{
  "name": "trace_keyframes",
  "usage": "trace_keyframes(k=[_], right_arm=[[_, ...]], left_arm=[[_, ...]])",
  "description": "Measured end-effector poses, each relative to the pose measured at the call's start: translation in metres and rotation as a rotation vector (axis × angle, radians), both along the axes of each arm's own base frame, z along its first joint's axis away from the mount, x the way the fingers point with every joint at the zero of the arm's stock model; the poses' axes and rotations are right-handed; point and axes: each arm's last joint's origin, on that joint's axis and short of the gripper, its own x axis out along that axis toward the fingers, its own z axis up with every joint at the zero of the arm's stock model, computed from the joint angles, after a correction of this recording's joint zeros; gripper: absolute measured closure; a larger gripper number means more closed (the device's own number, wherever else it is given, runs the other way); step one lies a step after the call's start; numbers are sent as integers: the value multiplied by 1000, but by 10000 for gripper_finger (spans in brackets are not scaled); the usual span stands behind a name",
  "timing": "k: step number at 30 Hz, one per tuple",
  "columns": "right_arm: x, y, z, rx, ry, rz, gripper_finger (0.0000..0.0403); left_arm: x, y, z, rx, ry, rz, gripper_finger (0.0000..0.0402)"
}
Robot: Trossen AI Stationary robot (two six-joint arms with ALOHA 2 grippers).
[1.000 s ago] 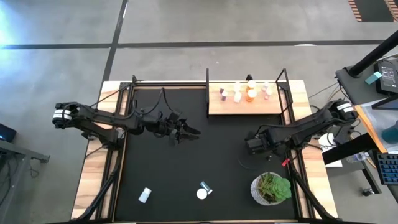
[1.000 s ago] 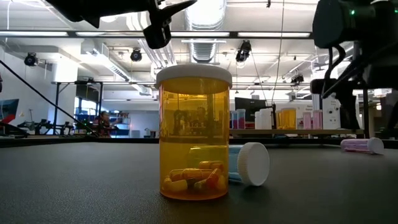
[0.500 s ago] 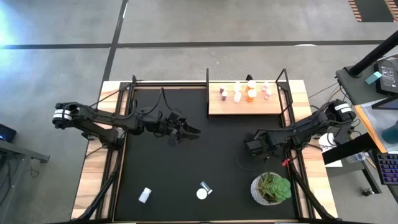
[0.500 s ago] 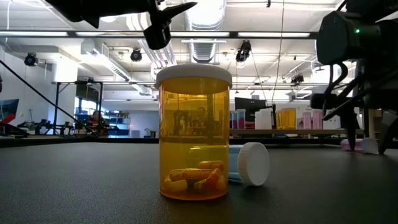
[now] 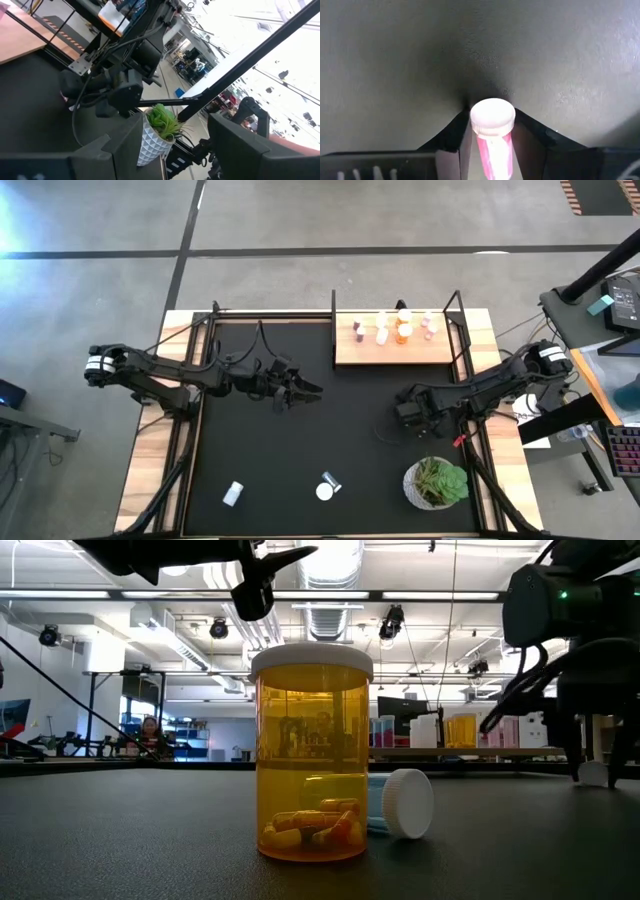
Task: Pick and place medicine bottles onto shelf by color
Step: Put the pink pill bottle on the shelf aligned with the other pink pill bottles
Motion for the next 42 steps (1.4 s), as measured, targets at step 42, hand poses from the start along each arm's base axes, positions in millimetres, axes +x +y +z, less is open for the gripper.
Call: trace_keyframes(k=[42], right_arm=[[106, -27, 237, 598, -1316, -760, 297]], left_arm=[[1, 3, 8, 525, -90, 144, 194]])
